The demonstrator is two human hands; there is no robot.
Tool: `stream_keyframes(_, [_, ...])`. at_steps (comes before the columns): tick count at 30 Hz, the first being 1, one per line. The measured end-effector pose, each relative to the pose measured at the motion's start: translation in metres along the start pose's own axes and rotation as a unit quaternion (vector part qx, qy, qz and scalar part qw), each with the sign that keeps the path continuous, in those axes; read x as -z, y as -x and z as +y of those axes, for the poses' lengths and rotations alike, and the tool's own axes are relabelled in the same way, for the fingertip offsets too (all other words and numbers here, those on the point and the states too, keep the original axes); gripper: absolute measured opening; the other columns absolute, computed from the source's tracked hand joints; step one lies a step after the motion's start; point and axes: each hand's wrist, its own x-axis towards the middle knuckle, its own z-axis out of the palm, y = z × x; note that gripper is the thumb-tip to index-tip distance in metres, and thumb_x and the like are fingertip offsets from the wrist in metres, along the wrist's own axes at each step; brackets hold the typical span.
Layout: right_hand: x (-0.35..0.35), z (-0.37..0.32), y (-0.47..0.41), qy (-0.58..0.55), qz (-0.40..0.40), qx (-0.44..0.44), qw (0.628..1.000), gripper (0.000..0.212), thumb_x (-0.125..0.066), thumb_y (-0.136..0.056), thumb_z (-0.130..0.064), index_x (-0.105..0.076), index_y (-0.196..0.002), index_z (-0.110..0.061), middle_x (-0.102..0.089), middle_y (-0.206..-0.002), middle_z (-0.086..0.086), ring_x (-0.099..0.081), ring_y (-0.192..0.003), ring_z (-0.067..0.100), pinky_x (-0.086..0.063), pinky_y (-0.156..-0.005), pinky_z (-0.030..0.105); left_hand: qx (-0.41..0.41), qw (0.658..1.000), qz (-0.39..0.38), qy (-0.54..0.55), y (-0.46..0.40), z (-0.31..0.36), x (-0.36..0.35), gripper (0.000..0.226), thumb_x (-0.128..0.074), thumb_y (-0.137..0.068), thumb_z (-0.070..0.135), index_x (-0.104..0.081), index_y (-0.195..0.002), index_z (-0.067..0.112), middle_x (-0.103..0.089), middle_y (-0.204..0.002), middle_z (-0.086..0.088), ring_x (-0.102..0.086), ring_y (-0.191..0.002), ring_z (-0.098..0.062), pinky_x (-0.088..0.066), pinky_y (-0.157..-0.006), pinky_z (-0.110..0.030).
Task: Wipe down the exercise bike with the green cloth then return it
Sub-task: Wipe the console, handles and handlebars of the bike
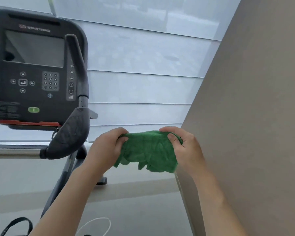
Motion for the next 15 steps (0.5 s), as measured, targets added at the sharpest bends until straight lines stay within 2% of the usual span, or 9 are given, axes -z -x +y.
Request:
stream_keyframes(2, [-0.014,-0.006,-0.022,-0.037,-0.016,0.013,0.999,0.038,-0.054,-0.108,-0.009,-0.079,-0.109,-0.039,-0.076,-0.107,-0.018,-0.068,-0.108,0.008,-0.055,-0.101,0.043,0.007,0.999,0.037,0.010,-0.007,-0.008,0.010,0.018,-0.057,-0.103,0.017,-0.066,-0.100,0.031,-0.068,-0.083,0.015,-0.063,-0.081,-0.009,-0.055,-0.074,-0.039])
stream_keyframes(5, [-0.032,-0.009,-0.056,-0.082,-0.026,0.037,0.996,0.039,-0.055,-0.107,-0.004,-0.080,-0.105,-0.034,-0.077,-0.104,-0.010,-0.069,-0.104,0.016,-0.056,-0.097,0.048,0.006,0.996,0.090,0.005,-0.014,-0.016,0.020,0.014,-0.060,-0.102,0.017,-0.067,-0.101,0.029,-0.067,-0.081,0.015,-0.064,-0.079,-0.008,-0.055,-0.073,-0.038])
stream_keyframes(8, [-0.049,-0.013,-0.090,-0.134,-0.040,0.062,0.988,0.036,-0.056,-0.105,-0.003,-0.078,-0.102,-0.032,-0.076,-0.095,-0.003,-0.068,-0.089,0.031,-0.059,-0.084,0.053,0.010,0.990,0.142,-0.006,-0.020,-0.021,0.027,0.011,-0.060,-0.103,0.018,-0.069,-0.105,0.025,-0.068,-0.085,0.014,-0.065,-0.081,-0.009,-0.055,-0.073,-0.038])
stream_keyframes(12, [-0.069,-0.028,-0.135,-0.184,-0.092,0.103,0.973,0.025,-0.062,-0.102,-0.002,-0.072,-0.098,-0.024,-0.071,-0.084,-0.007,-0.064,-0.079,0.018,-0.051,-0.073,0.034,0.035,0.975,0.215,-0.045,-0.020,-0.021,0.046,0.015,-0.059,-0.104,0.019,-0.070,-0.112,0.022,-0.070,-0.095,0.018,-0.066,-0.090,-0.004,-0.055,-0.080,-0.027])
stream_keyframes(15, [-0.086,-0.048,-0.162,-0.200,-0.153,0.146,0.957,0.028,-0.063,-0.102,-0.002,-0.074,-0.091,-0.026,-0.072,-0.087,-0.002,-0.063,-0.083,0.024,-0.052,-0.075,0.035,0.073,0.956,0.272,-0.083,-0.015,-0.016,0.063,0.015,-0.061,-0.102,0.017,-0.072,-0.112,0.020,-0.071,-0.095,0.015,-0.066,-0.091,-0.001,-0.054,-0.080,-0.018])
